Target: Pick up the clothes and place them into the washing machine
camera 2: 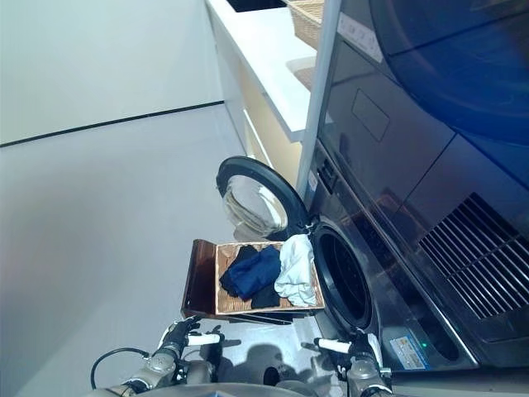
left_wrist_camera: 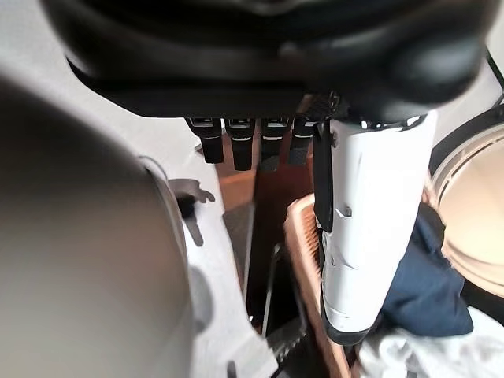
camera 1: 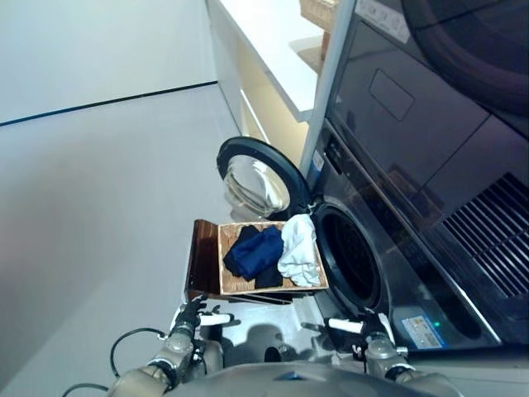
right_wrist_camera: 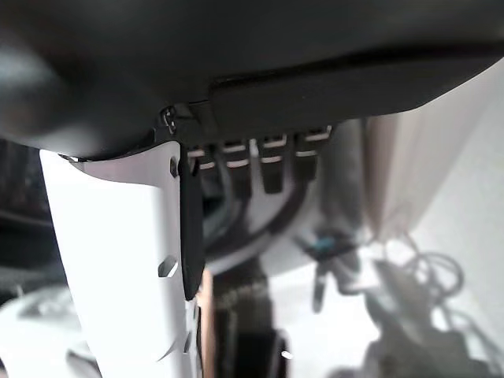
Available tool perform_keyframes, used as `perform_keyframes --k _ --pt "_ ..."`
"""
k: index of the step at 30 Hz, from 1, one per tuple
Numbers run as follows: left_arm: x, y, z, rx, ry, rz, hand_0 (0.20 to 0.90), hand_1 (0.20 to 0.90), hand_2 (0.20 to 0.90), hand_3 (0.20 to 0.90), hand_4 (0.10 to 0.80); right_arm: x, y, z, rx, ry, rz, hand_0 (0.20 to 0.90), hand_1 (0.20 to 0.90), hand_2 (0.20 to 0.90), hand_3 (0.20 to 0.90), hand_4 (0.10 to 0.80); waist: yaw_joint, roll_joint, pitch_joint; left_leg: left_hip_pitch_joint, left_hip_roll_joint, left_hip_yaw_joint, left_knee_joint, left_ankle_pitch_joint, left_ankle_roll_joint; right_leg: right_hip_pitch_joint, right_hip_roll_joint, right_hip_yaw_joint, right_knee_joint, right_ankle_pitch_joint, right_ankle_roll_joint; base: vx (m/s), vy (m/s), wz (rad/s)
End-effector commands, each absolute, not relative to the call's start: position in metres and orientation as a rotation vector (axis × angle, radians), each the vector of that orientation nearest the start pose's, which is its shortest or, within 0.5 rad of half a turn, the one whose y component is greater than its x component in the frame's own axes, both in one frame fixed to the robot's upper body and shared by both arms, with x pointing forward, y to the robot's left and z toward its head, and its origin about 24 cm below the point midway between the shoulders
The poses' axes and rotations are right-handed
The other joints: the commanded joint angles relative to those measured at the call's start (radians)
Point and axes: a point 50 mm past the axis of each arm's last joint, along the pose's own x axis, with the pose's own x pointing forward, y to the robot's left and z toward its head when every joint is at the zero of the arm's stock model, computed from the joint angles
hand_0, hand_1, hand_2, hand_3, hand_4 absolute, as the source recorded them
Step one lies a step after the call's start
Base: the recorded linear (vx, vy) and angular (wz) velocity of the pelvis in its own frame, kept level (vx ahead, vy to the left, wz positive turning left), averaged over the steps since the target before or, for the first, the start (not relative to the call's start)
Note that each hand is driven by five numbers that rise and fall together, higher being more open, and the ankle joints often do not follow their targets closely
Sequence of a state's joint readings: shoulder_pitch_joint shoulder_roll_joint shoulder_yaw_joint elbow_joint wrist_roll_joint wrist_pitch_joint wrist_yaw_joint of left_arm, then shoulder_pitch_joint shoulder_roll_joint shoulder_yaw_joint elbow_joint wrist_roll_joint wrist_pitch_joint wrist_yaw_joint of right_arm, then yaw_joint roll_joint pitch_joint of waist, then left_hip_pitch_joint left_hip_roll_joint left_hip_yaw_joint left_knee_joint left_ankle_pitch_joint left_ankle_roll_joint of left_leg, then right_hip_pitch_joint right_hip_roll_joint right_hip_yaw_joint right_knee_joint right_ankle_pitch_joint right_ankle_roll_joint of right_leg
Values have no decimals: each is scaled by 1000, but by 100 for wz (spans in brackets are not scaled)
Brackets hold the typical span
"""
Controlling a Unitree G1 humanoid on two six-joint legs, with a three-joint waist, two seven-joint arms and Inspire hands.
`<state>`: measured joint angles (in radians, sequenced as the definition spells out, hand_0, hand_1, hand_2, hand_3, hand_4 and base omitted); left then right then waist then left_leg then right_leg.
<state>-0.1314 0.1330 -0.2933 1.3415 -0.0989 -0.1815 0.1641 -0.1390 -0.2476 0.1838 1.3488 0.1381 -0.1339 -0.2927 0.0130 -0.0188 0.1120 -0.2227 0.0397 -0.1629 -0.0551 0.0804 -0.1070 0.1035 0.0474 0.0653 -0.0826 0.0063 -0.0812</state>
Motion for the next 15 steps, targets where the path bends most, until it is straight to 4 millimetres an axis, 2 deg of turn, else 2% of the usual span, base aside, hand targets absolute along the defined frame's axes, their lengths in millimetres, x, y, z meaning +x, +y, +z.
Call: perform_keyframes --k 1,2,6,7,8,10,11,12,13,14,15 --pt "102 210 -163 409 1104 42 900 900 900 900 800 142 -262 -136 -384 961 -412 900 900 900 900 800 28 -7 -53 -10 3 50 1 71 60 15 -16 68 1 -33 113 225 151 -63" --pt "100 212 -163 411 1107 49 900 900 900 900 800 144 -261 -135 -390 955 -405 900 900 900 900 800 34 -4 -63 5 -1 37 -2 78 67 24 -28 66 0 -42 120 250 165 -75" --pt "109 215 -160 432 1079 34 900 900 900 900 800 154 -259 -133 -379 938 -400 900 900 900 900 800 52 -19 -100 31 -18 82 33 40 77 55 -91 60 17 -63 159 241 145 -89" --pt "109 215 -160 433 1079 34 900 900 900 900 800 154 -259 -133 -379 938 -400 900 900 900 900 800 53 -20 -100 31 -19 83 34 39 78 56 -92 61 17 -64 159 271 145 -30" --pt "121 219 -156 445 1040 39 900 900 900 900 800 161 -257 -131 -372 920 -392 900 900 900 900 800 64 -26 -109 38 -35 105 62 4 97 37 -118 49 110 -64 179 226 133 -11" --pt "135 220 -150 462 985 34 900 900 900 900 800 172 -254 -127 -393 894 -361 900 900 900 900 800 79 -17 -94 53 -38 126 87 -28 116 -38 -115 14 281 -34 201 163 135 -3" --pt "140 222 -148 467 968 39 900 900 900 900 800 178 -253 -124 -400 877 -358 900 900 900 900 800 80 -8 -81 57 -33 130 94 -32 118 -95 -116 -27 341 -21 215 15 96 -17" --pt "147 222 -145 467 946 42 900 900 900 900 800 183 -252 -122 -408 861 -358 900 900 900 900 800 100 2 -65 70 -32 142 102 -49 117 -136 -170 -164 341 -11 215 -8 77 -31" --pt "150 220 -144 463 938 39 900 900 900 900 800 187 -254 -119 -416 856 -363 900 900 900 900 800 107 11 -68 77 -29 152 99 -57 108 -158 -211 -274 277 -15 204 53 24 -59" --pt "150 221 -144 464 936 46 900 900 900 900 800 189 -253 -119 -423 852 -362 900 900 900 900 800 108 11 -66 92 -25 156 101 -71 97 -144 -247 -355 215 -10 196 61 -13 -62" --pt "150 221 -144 464 935 46 900 900 900 900 800 189 -253 -119 -423 852 -362 900 900 900 900 800 104 12 -62 97 -25 151 102 -72 96 -133 -245 -360 209 -9 196 182 -24 -53"
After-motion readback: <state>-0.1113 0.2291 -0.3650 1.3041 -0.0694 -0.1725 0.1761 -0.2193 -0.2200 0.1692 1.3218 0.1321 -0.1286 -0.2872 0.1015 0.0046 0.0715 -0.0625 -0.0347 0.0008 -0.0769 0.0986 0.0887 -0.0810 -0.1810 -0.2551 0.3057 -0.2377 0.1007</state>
